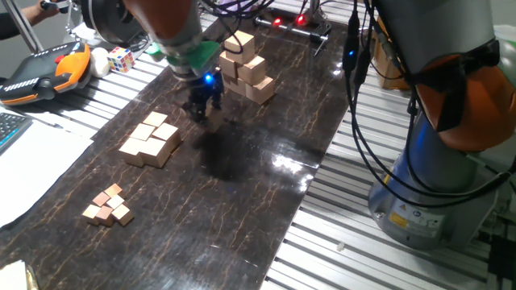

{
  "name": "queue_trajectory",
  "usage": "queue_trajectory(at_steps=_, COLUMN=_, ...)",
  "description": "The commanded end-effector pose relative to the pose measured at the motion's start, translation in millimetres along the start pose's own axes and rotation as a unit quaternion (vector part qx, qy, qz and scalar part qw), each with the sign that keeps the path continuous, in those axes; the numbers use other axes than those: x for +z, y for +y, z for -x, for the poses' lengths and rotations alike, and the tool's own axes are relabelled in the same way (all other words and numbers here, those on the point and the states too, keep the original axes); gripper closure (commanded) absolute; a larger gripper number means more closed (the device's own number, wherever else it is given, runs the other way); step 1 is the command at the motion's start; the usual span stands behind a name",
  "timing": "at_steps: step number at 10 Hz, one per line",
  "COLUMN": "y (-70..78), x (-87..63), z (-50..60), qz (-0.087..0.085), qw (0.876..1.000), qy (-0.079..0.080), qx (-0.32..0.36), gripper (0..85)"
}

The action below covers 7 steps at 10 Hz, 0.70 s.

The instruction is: Stack the blocks into a pyramid shape

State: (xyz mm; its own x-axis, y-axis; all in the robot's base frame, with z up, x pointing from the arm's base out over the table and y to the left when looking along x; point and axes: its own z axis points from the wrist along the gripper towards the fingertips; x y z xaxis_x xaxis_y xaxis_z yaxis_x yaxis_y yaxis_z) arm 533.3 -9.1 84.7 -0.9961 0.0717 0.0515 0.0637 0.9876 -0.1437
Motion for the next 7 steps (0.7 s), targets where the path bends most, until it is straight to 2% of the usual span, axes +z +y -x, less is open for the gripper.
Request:
queue_trajectory(at_steps=1, y=-2.3, x=2.2, z=-2.4, qz=-0.002, qw=1.000, qy=-0.001, qx=0.000, gripper=77.3)
queue_trajectory(at_steps=2, y=-4.8, x=7.8, z=-6.1, qz=-0.005, qw=1.000, qy=-0.001, qx=-0.003, gripper=79.3)
queue_trajectory(at_steps=3, y=-6.7, x=10.9, z=-8.8, qz=-0.012, qw=1.000, qy=0.007, qx=-0.006, gripper=81.3)
queue_trajectory(at_steps=5, y=-11.4, x=13.6, z=-14.8, qz=-0.015, qw=1.000, qy=0.010, qx=-0.009, gripper=82.3)
queue_trajectory(at_steps=7, y=-18.2, x=16.2, z=-16.9, qz=-0.008, qw=1.000, qy=0.015, qx=-0.009, gripper=83.7)
